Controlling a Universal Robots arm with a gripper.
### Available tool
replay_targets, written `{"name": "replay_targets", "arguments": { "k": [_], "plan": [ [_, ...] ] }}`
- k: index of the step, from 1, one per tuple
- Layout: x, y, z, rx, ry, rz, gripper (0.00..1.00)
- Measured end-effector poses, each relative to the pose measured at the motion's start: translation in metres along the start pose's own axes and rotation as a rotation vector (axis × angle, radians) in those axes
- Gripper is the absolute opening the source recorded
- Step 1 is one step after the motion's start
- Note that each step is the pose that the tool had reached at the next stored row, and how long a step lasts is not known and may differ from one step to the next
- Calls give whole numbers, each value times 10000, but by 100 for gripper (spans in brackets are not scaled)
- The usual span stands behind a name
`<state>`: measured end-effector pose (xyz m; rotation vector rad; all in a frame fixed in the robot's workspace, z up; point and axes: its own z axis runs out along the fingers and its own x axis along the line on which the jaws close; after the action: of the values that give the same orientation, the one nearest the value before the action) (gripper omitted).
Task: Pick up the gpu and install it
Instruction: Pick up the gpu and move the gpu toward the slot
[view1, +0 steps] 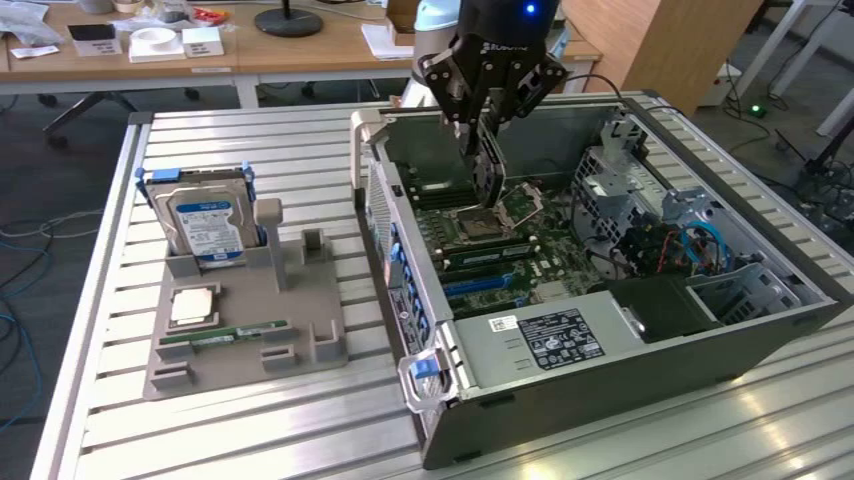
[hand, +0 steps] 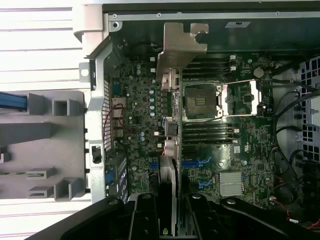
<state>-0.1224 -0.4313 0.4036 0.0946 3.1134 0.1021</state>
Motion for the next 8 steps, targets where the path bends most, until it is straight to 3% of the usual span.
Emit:
{"name": "replay_targets", "arguments": {
  "k": [8],
  "plan": [
    [-68,4,2,-1,1,1,27]
  ]
}}
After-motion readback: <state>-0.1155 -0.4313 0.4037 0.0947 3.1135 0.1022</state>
